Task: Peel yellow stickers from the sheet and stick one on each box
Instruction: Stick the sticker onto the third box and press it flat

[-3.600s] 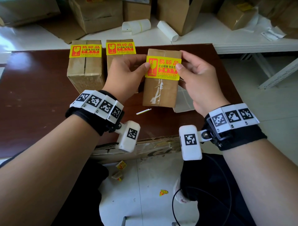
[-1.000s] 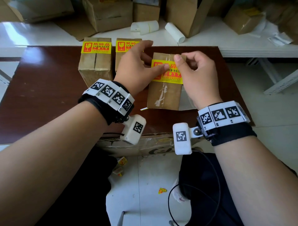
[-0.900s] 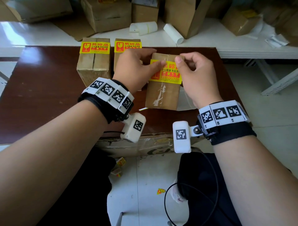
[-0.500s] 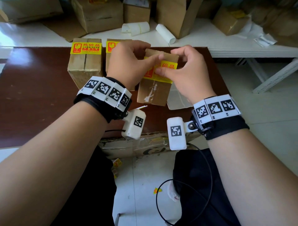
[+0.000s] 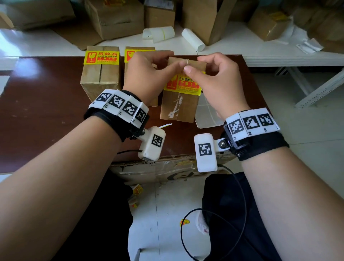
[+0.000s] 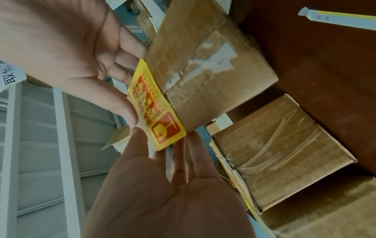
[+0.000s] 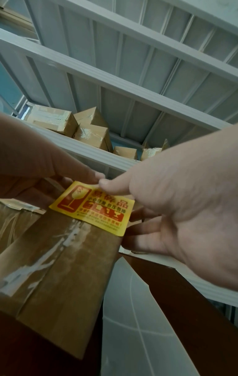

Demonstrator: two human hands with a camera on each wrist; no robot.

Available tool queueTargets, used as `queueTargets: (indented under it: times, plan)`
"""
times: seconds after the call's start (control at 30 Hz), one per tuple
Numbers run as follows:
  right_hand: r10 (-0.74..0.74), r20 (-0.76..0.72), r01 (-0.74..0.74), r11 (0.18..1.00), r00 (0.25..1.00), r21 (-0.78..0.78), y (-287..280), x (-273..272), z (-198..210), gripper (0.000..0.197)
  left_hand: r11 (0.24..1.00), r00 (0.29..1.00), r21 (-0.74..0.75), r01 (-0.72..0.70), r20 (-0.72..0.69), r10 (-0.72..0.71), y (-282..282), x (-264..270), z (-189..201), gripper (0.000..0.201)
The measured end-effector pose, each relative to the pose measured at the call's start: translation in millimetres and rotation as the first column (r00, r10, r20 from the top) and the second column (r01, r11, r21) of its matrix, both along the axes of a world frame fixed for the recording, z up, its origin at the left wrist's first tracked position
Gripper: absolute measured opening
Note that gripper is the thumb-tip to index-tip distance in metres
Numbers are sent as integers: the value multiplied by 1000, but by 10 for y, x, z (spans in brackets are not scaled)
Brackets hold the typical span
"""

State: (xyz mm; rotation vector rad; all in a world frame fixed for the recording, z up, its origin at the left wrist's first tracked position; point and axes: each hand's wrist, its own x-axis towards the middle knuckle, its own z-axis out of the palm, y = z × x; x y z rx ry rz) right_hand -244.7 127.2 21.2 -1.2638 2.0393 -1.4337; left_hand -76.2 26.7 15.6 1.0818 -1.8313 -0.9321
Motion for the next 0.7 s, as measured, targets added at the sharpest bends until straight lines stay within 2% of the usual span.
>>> queueTargets:
  times: [0.07, 0.17, 0.27, 0.37, 0.5, 0.7]
  plan:
    - [11, -28, -11, 1000, 1000, 15, 1, 0, -6, 45, 999, 999, -39, 7, 53, -5, -14, 9, -18, 54]
    - [8, -39, -7, 1000, 999, 22, -25, 9, 18, 46, 998, 998, -63, 10, 69, -6, -44, 16, -35, 48]
    - [-16, -7, 16, 1000, 1000, 8, -40, 24, 51, 32, 998, 999, -67, -5, 47, 8, -74, 19, -34, 36]
    - [-23, 3, 23, 1000, 1000, 6, -33, 38, 51, 23, 999, 999, -50, -11, 37, 13, -76, 11, -24, 33]
    - [-18, -31, 18, 1000, 999, 10, -31, 68, 43, 31, 997, 998, -70, 15, 60, -11, -52, 22, -18, 48]
    - [18, -55, -17, 1000, 998, 21, -43, 15, 10, 44, 997, 996, -55, 49, 79, -44, -30, 34, -4, 52]
